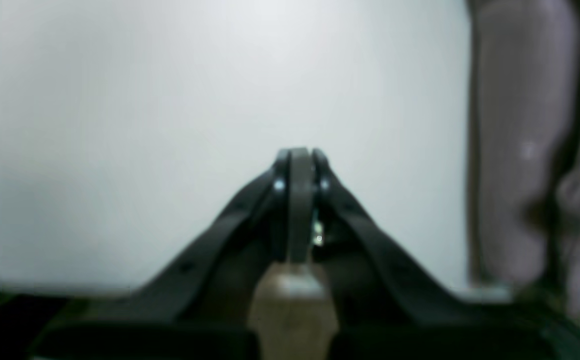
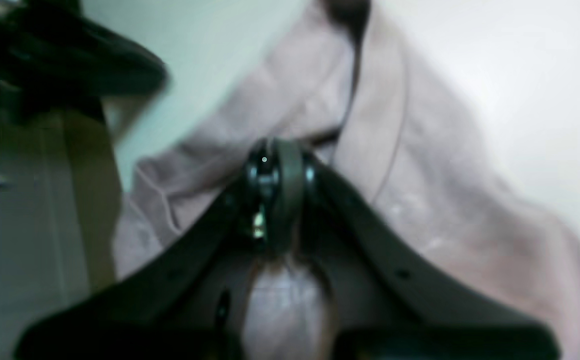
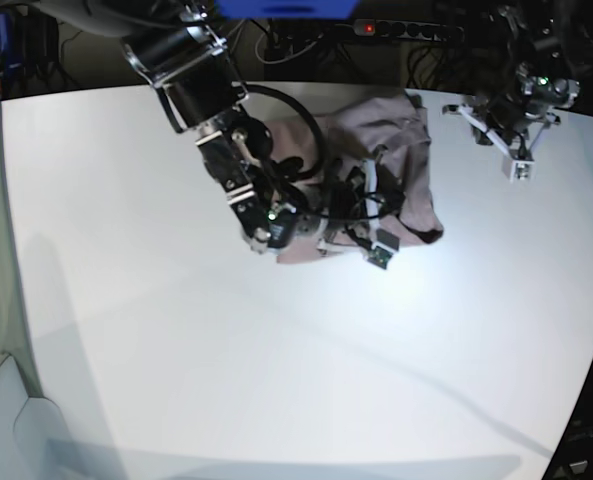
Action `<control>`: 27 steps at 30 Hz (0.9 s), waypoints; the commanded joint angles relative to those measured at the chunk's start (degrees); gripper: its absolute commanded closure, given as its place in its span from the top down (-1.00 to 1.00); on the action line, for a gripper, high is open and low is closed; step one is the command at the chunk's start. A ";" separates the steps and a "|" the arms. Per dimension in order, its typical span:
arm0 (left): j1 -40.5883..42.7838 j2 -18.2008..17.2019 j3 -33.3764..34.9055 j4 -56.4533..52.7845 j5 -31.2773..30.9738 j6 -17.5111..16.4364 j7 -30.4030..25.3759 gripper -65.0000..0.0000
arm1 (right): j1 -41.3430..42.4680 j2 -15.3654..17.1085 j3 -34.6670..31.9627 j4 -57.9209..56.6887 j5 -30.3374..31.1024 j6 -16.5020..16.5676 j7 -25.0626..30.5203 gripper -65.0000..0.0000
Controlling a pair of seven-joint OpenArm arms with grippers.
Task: Layout the t-shirt on the table in an organized manner, then fold the t-shirt properly
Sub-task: 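Press the stacked bundle flat with the right gripper, then withdraw it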
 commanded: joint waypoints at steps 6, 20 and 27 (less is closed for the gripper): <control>2.26 -0.71 -4.30 5.47 -0.30 0.02 -0.92 -1.00 | 1.42 -0.90 -3.02 -5.03 1.37 -0.03 8.44 -0.92; 2.96 -0.36 -10.19 6.08 -0.22 -8.77 0.66 -1.00 | 0.55 -0.90 -13.57 7.28 1.64 -0.03 7.12 -0.92; 0.59 0.52 -10.98 6.52 -0.30 -8.77 5.58 -1.00 | -1.92 1.11 -5.31 25.83 1.37 -0.03 -4.31 -0.92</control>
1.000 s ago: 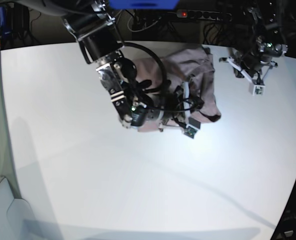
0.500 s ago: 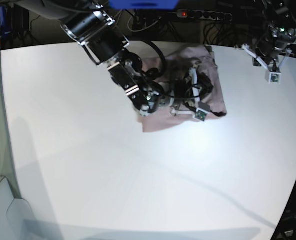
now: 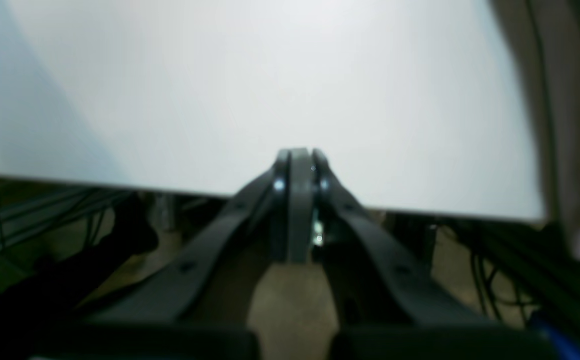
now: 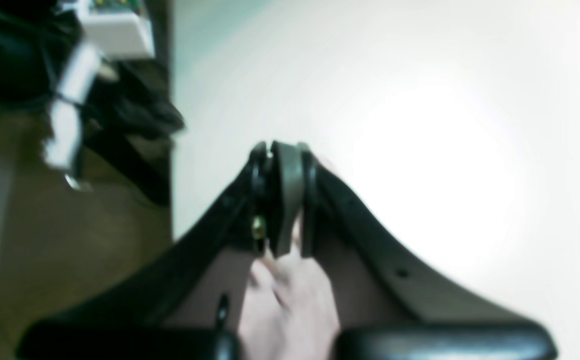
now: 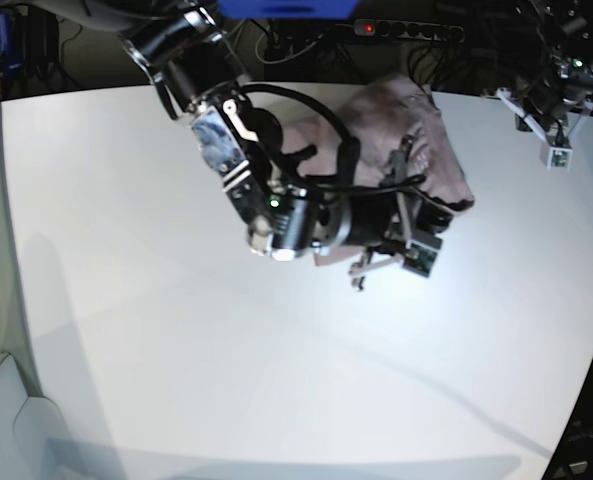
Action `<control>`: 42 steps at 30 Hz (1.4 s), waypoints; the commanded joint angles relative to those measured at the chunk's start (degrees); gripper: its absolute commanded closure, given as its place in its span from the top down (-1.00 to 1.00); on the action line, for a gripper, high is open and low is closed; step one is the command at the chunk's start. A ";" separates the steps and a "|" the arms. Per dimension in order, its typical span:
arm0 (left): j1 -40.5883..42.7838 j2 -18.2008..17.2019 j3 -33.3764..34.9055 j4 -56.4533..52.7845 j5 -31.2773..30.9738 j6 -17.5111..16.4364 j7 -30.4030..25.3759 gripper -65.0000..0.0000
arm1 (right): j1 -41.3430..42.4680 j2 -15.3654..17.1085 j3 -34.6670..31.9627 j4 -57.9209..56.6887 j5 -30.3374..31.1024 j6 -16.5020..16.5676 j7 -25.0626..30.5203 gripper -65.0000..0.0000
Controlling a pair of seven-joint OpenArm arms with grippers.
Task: Layout the t-shirt on the table in an organized manner, then fold the t-shirt properly
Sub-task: 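Press the stacked bundle flat with the right gripper, then withdraw it, then grasp the bundle's edge with the left gripper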
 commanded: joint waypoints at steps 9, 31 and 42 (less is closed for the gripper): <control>-2.58 5.68 -0.97 5.82 -0.43 0.06 -0.01 -0.20 | -5.49 9.71 10.35 7.68 0.76 0.21 -1.15 -0.92; -5.65 12.36 7.38 5.47 -0.52 0.06 1.04 0.48 | -15.69 22.28 23.01 14.36 0.76 0.21 -1.15 -0.92; -7.41 12.36 0.61 -6.66 -7.55 0.68 0.96 0.48 | -15.34 22.99 23.01 14.27 0.76 0.21 -1.15 -0.92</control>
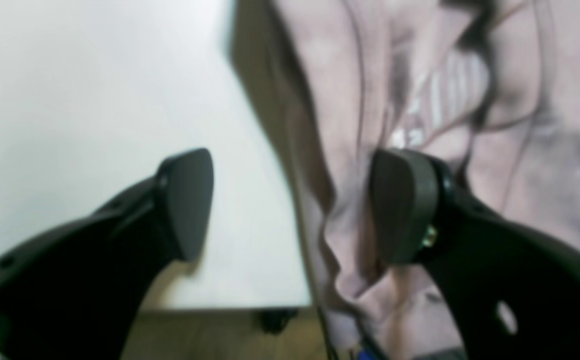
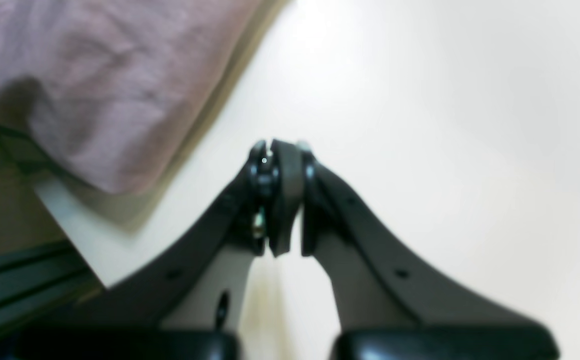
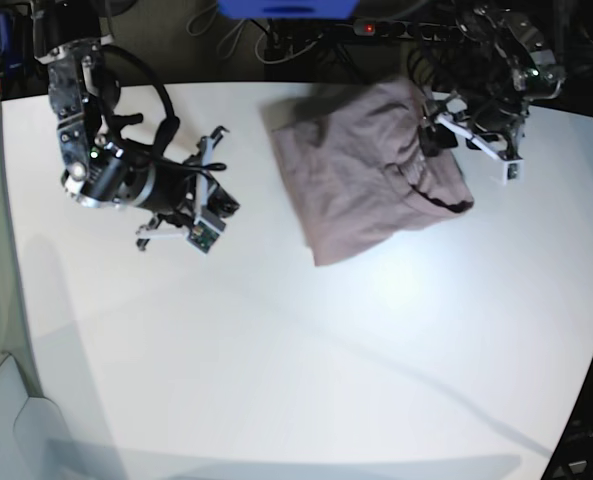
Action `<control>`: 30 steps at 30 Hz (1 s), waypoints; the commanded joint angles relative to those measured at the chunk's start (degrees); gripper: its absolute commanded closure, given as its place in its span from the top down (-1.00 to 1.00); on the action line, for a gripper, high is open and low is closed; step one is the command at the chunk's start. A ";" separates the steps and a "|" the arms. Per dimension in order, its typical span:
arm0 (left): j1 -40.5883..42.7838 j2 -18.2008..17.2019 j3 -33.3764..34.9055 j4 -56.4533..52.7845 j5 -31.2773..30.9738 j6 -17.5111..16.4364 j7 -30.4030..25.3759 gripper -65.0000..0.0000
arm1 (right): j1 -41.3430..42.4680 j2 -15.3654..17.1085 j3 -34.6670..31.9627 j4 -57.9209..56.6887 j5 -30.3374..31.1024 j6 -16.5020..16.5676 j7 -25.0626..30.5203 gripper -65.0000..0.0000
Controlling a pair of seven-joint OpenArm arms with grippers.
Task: Layout the t-shirt on the table in an organized manner, then fold the t-shirt properly
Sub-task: 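Grasp the bundle's edge with the left gripper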
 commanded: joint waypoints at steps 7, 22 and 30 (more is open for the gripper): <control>-2.55 0.07 0.04 -5.71 0.38 0.37 0.85 0.48 | 0.60 0.34 0.19 0.96 0.87 0.19 1.12 -0.92; -10.99 0.07 0.83 -17.93 1.08 0.37 1.46 -1.00 | 0.42 3.68 5.91 0.70 0.78 0.19 1.12 -0.92; -21.27 -3.43 17.80 -23.47 13.13 0.46 1.55 -1.00 | -2.83 4.91 20.85 0.61 0.52 0.19 1.12 -0.92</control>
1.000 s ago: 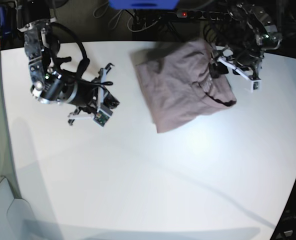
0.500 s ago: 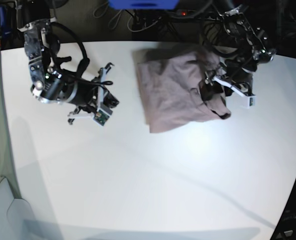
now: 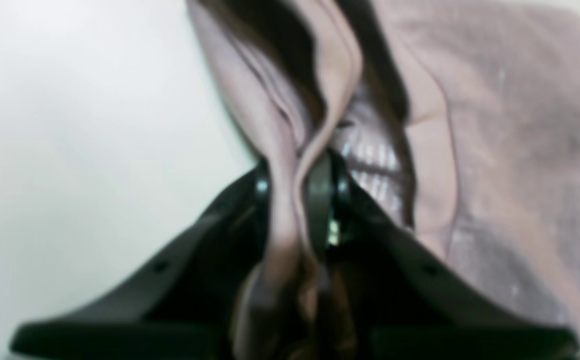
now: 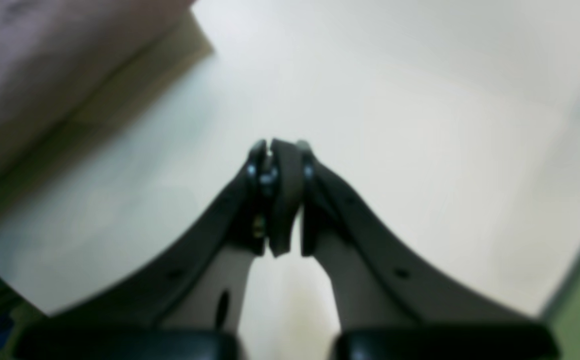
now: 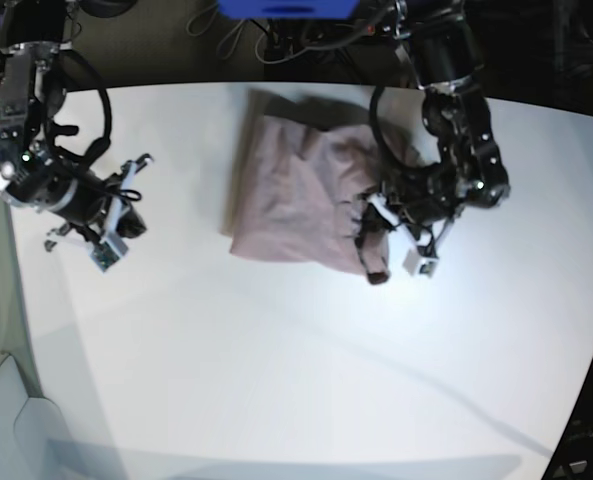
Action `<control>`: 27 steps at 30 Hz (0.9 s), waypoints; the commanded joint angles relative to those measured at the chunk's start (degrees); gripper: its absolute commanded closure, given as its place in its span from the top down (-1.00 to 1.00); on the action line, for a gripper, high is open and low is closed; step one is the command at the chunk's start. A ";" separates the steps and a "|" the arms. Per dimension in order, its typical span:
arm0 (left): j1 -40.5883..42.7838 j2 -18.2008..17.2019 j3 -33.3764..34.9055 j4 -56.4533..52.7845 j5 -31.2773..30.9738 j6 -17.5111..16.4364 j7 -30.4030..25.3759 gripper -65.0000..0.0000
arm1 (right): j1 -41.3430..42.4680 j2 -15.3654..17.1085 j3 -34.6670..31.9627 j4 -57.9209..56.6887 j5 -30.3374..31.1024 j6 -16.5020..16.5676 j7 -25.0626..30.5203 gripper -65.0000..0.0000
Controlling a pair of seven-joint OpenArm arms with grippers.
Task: Layout the t-shirt on the table in an organized manner, then fold the t-shirt properly
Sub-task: 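Grasp the bundle's edge with the left gripper, then drag the bundle toward the table center with the left gripper and release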
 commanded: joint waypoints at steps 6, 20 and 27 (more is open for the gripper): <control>-12.69 -5.58 16.14 -13.27 8.45 0.35 -0.39 -0.99 | -3.60 0.61 12.11 0.85 0.69 0.19 1.17 -0.92; -32.47 -2.15 65.46 -30.58 8.45 0.61 -21.84 -0.99 | -12.48 -0.19 21.16 1.20 0.87 0.19 1.17 -0.93; -34.58 0.22 71.53 -30.50 8.54 0.79 -22.46 -0.99 | -13.18 -1.68 22.75 1.38 0.78 0.19 1.17 -0.93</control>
